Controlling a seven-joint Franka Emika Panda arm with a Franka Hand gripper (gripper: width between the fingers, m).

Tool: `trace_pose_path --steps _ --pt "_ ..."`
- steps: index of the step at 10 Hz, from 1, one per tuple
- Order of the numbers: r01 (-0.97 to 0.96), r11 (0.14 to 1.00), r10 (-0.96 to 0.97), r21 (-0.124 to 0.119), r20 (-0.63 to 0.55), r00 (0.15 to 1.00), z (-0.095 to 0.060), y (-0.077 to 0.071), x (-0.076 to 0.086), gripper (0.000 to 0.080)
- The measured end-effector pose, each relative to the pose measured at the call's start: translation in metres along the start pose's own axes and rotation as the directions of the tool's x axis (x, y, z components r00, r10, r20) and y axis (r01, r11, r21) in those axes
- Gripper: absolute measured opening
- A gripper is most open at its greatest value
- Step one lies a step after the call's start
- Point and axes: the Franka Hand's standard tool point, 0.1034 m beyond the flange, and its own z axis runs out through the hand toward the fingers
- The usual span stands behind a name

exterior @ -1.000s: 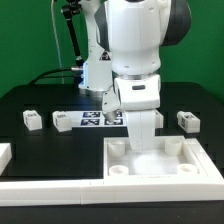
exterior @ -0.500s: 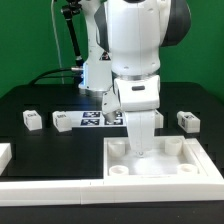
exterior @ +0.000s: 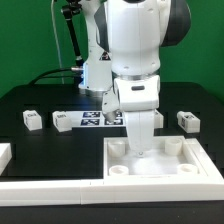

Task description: Assemble square table

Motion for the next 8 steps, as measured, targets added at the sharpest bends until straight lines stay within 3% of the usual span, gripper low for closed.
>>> trace_pose_path --steps 3,5,8 --pt "-0.197 0.980 0.197 -0.022 0.014 0.980 -0.021 -0.029 0.030 0.0649" --pt "-0.396 0.918 0.396 -0.025 0.018 0.918 -0.024 -0.050 0.053 0.0649" --pt "-0.638 0.769 0.639 -0.037 0.006 0.769 -0.026 -0.058 0.082 0.0649"
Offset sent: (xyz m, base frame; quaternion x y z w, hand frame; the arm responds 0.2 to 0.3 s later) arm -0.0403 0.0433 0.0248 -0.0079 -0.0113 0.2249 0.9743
